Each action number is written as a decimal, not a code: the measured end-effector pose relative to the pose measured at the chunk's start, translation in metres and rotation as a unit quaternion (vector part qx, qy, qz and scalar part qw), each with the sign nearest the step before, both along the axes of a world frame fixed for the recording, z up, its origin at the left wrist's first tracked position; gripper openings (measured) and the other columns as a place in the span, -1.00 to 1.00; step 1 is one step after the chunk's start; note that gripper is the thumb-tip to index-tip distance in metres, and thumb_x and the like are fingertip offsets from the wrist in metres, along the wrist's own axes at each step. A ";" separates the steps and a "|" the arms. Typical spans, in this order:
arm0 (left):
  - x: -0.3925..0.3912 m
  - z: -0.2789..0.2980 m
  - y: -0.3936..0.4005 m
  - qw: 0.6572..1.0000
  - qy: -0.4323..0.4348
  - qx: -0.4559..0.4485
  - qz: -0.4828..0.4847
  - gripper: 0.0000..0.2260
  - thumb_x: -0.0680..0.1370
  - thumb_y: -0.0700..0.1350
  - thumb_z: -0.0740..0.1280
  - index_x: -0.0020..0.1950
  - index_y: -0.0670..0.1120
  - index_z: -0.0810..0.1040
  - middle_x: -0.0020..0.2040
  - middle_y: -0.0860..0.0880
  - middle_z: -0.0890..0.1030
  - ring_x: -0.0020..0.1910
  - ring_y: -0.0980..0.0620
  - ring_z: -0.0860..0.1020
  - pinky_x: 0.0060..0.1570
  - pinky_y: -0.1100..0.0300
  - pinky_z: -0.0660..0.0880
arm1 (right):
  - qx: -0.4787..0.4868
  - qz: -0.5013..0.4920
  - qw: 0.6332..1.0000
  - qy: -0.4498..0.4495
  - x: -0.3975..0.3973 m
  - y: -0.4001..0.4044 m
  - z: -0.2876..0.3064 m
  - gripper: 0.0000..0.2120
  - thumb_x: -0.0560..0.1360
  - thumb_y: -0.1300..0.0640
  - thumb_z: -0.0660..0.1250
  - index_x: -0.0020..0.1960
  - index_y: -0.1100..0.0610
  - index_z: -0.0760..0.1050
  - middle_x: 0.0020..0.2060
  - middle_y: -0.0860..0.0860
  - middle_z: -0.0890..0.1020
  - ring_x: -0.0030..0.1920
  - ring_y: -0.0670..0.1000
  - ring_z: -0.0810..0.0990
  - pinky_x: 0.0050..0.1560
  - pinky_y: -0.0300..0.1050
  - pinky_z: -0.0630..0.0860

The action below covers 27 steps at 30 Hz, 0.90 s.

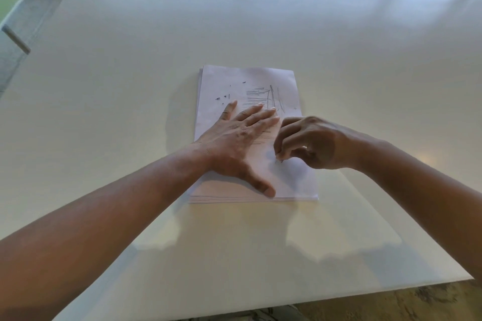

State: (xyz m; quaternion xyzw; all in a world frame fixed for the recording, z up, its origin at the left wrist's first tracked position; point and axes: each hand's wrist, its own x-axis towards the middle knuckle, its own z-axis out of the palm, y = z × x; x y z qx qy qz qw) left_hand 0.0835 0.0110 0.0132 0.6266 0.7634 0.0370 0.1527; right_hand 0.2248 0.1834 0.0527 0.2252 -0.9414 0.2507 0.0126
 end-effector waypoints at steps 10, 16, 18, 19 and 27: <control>0.000 -0.001 0.002 1.000 0.002 0.003 -0.009 0.40 0.01 0.78 0.11 0.69 0.08 -0.18 0.70 0.09 -0.14 0.64 0.11 -0.27 0.56 -0.22 -0.33 | 0.009 0.016 0.999 0.028 -0.015 -0.016 -0.004 -0.86 0.48 0.39 0.37 -0.21 0.24 0.63 -0.19 0.04 0.67 -0.11 0.12 0.58 0.00 -0.09 0.51; 0.000 0.000 0.001 1.000 0.002 -0.001 -0.003 0.39 0.04 0.74 0.18 0.69 0.08 -0.16 0.69 0.10 -0.15 0.64 0.11 -0.27 0.55 -0.20 -0.38 | -0.006 0.002 1.000 0.012 -0.005 0.000 -0.001 -0.86 0.52 0.36 0.36 -0.18 0.25 0.63 -0.18 0.02 0.67 -0.10 0.06 0.56 -0.03 -0.20 0.48; 0.001 0.000 0.002 1.000 0.004 0.000 -0.007 0.38 0.04 0.74 0.17 0.69 0.08 -0.17 0.70 0.09 -0.15 0.65 0.09 -0.27 0.56 -0.21 -0.36 | -0.019 -0.004 0.999 0.029 -0.010 -0.011 -0.005 -0.87 0.49 0.37 0.38 -0.20 0.26 0.63 -0.19 0.03 0.67 -0.11 0.09 0.59 0.00 -0.16 0.50; 0.001 0.001 0.002 1.000 0.007 0.000 -0.009 0.37 0.03 0.75 0.15 0.68 0.09 -0.17 0.70 0.08 -0.15 0.65 0.09 -0.26 0.56 -0.21 -0.35 | -0.026 -0.007 0.999 0.037 -0.013 -0.017 -0.008 -0.88 0.48 0.37 0.39 -0.21 0.26 0.63 -0.20 0.04 0.67 -0.12 0.10 0.61 0.00 -0.13 0.51; -0.001 -0.002 0.001 1.000 0.003 0.004 -0.006 0.40 0.01 0.77 0.10 0.69 0.07 -0.15 0.69 0.10 -0.16 0.64 0.11 -0.28 0.56 -0.21 -0.35 | -0.046 -0.049 0.998 0.018 -0.001 -0.015 -0.010 -0.93 0.42 0.36 0.46 -0.17 0.22 0.68 -0.22 0.02 0.67 -0.27 -0.11 0.52 -0.14 -0.37 0.44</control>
